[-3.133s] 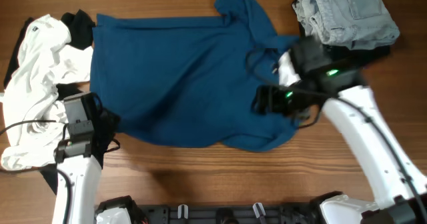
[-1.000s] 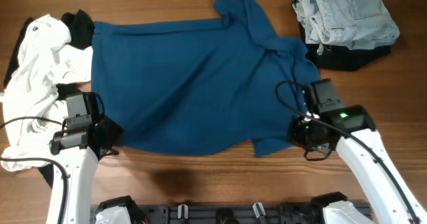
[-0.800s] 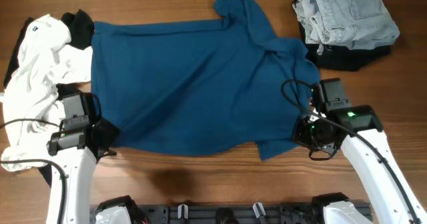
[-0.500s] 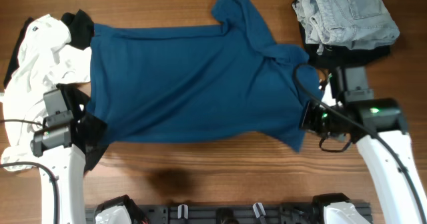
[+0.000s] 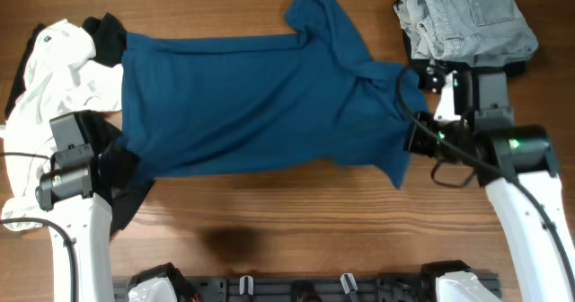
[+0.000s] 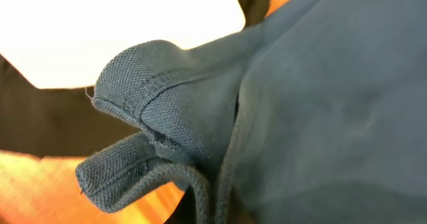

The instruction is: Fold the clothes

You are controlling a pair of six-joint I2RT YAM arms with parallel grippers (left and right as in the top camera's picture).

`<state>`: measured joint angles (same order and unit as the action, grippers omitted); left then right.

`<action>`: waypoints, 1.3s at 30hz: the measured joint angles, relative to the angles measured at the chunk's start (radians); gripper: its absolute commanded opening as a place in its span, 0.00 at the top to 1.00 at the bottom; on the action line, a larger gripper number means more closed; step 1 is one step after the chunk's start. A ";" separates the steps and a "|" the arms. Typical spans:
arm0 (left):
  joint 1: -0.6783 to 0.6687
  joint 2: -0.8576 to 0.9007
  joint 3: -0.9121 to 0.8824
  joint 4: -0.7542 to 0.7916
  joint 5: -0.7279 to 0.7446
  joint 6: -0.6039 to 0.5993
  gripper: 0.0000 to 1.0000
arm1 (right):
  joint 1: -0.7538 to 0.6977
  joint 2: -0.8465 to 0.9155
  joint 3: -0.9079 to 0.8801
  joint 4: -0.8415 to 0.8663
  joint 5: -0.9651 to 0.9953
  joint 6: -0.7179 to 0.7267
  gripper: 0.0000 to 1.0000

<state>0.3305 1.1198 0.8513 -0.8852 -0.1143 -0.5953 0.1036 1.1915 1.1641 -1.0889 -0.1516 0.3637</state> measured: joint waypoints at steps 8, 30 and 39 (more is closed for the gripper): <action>0.000 0.007 0.000 0.183 0.007 0.000 0.96 | -0.006 0.209 0.001 0.137 0.021 -0.027 0.96; -0.085 0.474 0.005 0.730 0.141 0.000 0.96 | -0.037 0.506 0.002 0.513 0.022 -0.093 0.96; -0.116 0.549 0.005 0.790 0.139 0.009 0.30 | -0.037 0.569 0.002 0.605 0.023 -0.110 0.66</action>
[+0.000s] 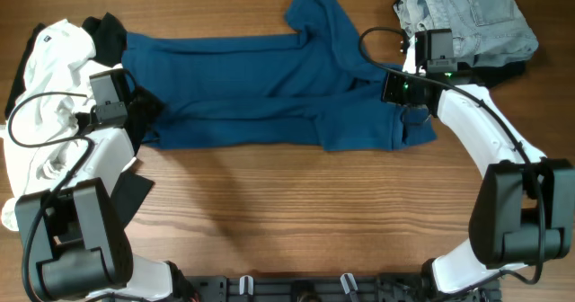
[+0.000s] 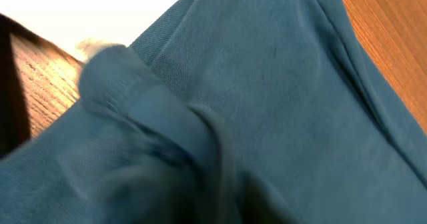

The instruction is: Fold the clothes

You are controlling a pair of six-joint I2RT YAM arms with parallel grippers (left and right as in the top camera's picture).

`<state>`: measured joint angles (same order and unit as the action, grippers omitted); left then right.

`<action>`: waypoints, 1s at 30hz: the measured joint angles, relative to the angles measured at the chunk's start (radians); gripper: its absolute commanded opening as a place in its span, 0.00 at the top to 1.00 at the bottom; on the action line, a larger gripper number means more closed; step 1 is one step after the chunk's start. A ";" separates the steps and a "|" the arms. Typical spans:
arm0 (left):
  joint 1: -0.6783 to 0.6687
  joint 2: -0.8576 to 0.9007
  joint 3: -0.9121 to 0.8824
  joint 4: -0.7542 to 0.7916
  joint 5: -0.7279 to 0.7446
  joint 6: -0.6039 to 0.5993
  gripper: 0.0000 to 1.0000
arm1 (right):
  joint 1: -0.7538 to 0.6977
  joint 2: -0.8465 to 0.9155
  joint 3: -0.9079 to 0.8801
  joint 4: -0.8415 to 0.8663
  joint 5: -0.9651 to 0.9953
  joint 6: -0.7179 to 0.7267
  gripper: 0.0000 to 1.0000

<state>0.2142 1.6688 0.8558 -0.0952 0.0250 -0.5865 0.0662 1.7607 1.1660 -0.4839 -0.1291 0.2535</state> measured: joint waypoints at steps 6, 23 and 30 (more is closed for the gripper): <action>0.000 0.000 0.000 0.007 -0.002 0.016 0.00 | -0.003 0.002 0.000 0.035 0.007 -0.012 0.33; 0.000 -0.320 0.081 -0.517 0.004 0.093 0.00 | 0.040 -0.190 -0.023 -0.314 -0.036 0.022 0.31; 0.000 -0.303 0.081 -0.586 0.004 0.096 0.00 | 0.056 -0.190 -0.155 -0.297 -0.043 0.051 0.34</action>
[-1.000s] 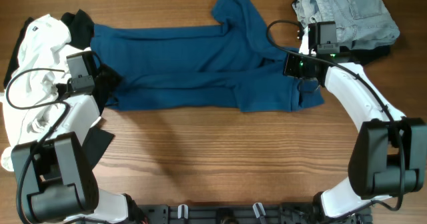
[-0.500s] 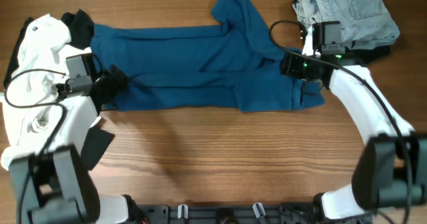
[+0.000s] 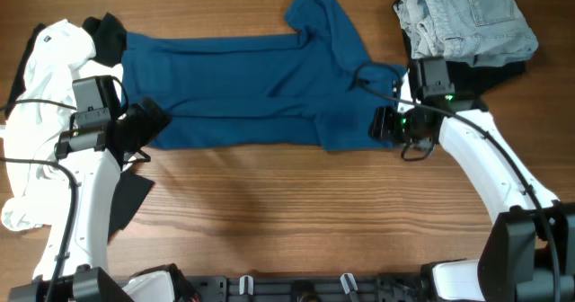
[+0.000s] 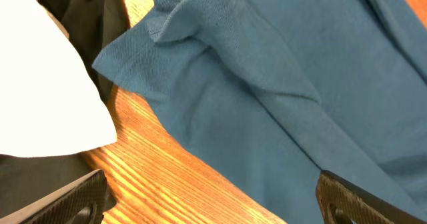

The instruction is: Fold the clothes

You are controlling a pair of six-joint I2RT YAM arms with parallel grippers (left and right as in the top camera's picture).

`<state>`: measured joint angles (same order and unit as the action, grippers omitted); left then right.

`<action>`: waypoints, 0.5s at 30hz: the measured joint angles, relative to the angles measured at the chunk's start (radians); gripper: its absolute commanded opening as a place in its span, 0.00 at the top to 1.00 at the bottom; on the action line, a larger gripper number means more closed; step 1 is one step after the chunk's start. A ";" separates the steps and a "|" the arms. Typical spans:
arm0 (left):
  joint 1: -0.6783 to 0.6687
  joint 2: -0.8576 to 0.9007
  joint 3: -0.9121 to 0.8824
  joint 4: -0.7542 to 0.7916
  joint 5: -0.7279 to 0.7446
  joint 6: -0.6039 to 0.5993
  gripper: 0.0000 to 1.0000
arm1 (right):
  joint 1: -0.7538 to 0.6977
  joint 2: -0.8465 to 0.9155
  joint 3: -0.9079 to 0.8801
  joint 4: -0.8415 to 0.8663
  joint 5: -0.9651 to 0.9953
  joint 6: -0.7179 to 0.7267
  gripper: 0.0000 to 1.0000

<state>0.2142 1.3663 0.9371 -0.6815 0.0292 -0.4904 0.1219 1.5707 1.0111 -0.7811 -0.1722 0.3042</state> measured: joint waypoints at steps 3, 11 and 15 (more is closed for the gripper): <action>0.000 0.002 0.000 0.001 0.000 0.000 0.00 | 0.000 0.000 -0.042 0.038 0.005 0.029 0.38; 0.000 0.002 0.000 0.004 0.000 0.000 0.00 | 0.000 0.000 -0.112 0.174 0.020 0.074 0.50; 0.000 0.002 0.000 0.005 -0.001 0.000 0.00 | 0.000 0.000 -0.127 0.207 0.030 0.082 0.53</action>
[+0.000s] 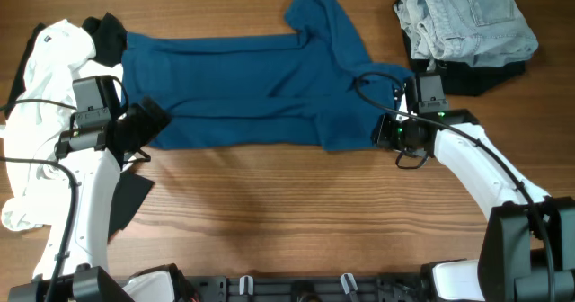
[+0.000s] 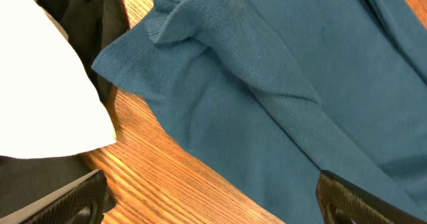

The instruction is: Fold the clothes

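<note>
The blue polo shirt (image 1: pixel 252 86) lies across the table folded lengthwise, one sleeve (image 1: pixel 314 10) sticking out at the far side. My left gripper (image 1: pixel 146 124) is at the shirt's near left corner. In the left wrist view the left gripper (image 2: pixel 210 184) is open over bare wood, with nothing between its fingers (image 2: pixel 73 197), and the blue shirt (image 2: pixel 280 84) lies just beyond. My right gripper (image 1: pixel 389 128) rests at the shirt's near right corner. How its jaws stand is hidden from above.
A white garment (image 1: pixel 49 77) and a black one (image 1: pixel 108 32) lie heaped at the left edge, beside my left arm. Folded grey jeans (image 1: pixel 467 19) sit on another dark garment at the far right. Bare wooden table (image 1: pixel 287 221) runs along the near side.
The right wrist has shifted slightly toward the near side, while its gripper stays at the shirt's right corner. The left gripper and the shirt look unchanged.
First both grippers held the shirt's near hem, left and right, with the shirt spread wide. Then both were farther back and the shirt lay folded lengthwise. After that the left gripper was open beside the shirt's left corner, where it stays.
</note>
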You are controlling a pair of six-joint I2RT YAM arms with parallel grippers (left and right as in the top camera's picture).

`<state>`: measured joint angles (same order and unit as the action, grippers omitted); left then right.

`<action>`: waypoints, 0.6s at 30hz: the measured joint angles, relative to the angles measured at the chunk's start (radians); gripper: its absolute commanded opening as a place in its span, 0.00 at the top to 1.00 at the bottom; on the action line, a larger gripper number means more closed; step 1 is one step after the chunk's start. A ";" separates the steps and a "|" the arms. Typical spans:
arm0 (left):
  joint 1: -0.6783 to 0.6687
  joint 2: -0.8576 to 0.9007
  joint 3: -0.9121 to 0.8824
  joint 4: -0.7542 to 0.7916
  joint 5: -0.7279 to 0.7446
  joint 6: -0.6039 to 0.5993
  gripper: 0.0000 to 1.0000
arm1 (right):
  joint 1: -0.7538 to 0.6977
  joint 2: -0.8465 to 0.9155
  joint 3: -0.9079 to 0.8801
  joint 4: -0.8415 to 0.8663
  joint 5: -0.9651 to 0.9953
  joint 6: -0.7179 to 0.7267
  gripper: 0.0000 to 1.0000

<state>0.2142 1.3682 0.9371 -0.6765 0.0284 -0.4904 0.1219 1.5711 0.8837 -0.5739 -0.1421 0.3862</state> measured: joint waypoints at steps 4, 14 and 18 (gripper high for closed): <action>0.000 0.000 0.000 0.000 0.000 0.000 0.00 | 0.000 0.000 0.000 0.010 0.025 0.004 0.53; 0.000 0.000 0.000 0.010 0.000 0.000 0.00 | 0.000 0.000 -0.046 0.047 0.107 0.007 0.57; 0.000 0.000 0.000 0.011 0.000 0.000 0.00 | 0.000 0.000 -0.080 0.076 0.109 0.010 0.62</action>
<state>0.2142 1.3682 0.9371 -0.6659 0.0284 -0.4904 0.1219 1.5711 0.8036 -0.4984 -0.0326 0.3965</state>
